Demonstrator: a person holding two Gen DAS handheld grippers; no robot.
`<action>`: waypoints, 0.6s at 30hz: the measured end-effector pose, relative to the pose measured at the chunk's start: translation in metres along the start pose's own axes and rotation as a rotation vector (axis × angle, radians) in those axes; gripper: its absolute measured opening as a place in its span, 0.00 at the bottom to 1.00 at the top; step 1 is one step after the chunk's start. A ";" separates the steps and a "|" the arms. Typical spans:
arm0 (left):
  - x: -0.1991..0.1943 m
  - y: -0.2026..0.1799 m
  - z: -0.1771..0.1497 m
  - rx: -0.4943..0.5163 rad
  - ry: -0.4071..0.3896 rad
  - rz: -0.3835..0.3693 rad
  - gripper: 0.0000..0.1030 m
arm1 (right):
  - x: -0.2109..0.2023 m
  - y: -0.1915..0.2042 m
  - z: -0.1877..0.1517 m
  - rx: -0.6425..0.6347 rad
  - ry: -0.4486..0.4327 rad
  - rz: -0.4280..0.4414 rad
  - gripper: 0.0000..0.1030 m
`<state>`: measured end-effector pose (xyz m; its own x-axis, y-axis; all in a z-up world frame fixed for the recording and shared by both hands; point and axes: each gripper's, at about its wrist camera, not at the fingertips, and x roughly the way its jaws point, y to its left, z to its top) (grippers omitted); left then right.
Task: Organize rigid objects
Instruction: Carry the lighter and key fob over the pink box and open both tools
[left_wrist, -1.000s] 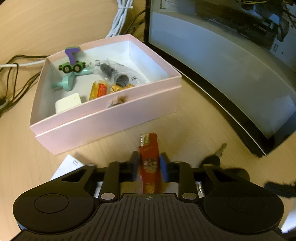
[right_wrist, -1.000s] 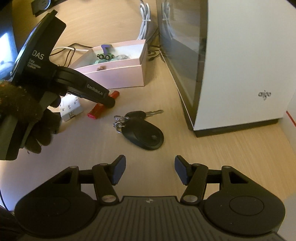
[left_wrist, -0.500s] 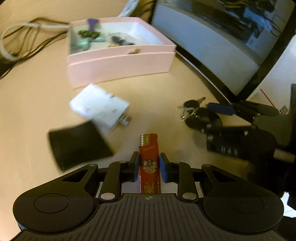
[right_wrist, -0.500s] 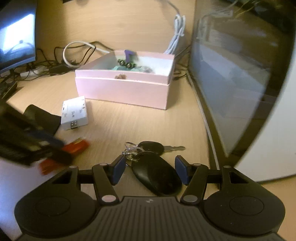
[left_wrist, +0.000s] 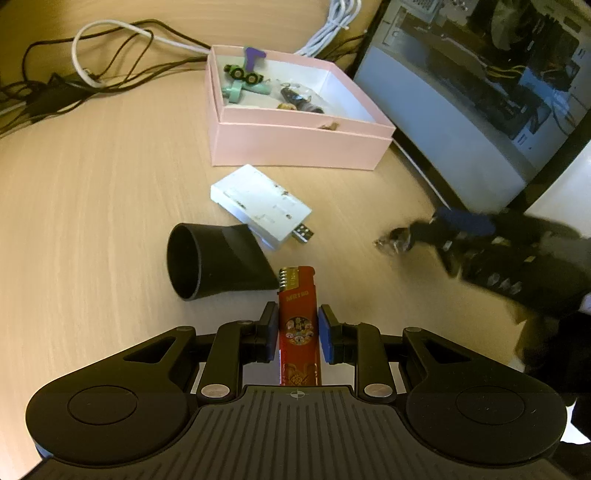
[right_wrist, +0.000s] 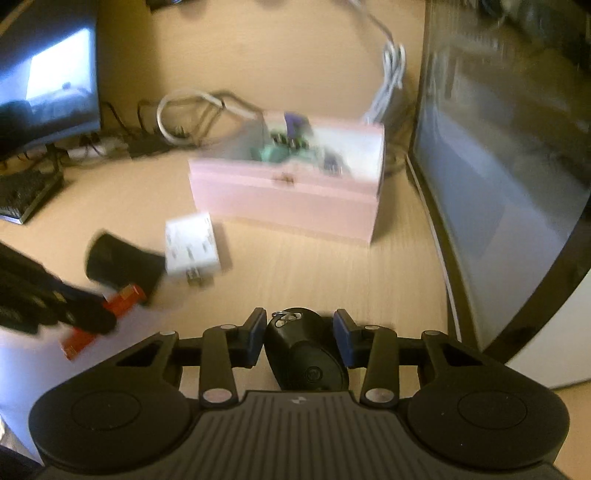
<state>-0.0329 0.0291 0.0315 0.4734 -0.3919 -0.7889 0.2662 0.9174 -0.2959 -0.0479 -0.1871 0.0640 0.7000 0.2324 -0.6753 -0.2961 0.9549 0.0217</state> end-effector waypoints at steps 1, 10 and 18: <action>-0.001 -0.001 0.000 0.001 -0.003 -0.007 0.26 | -0.007 0.001 0.005 -0.006 -0.021 -0.002 0.38; -0.024 -0.016 0.027 0.061 -0.112 -0.104 0.26 | -0.067 0.000 0.047 -0.011 -0.179 -0.025 0.38; -0.018 -0.012 0.131 0.100 -0.312 -0.009 0.26 | -0.101 0.010 0.062 -0.030 -0.264 -0.032 0.38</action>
<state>0.0657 0.0154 0.1198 0.7011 -0.4167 -0.5787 0.3453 0.9084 -0.2357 -0.0815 -0.1902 0.1780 0.8534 0.2466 -0.4592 -0.2878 0.9575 -0.0209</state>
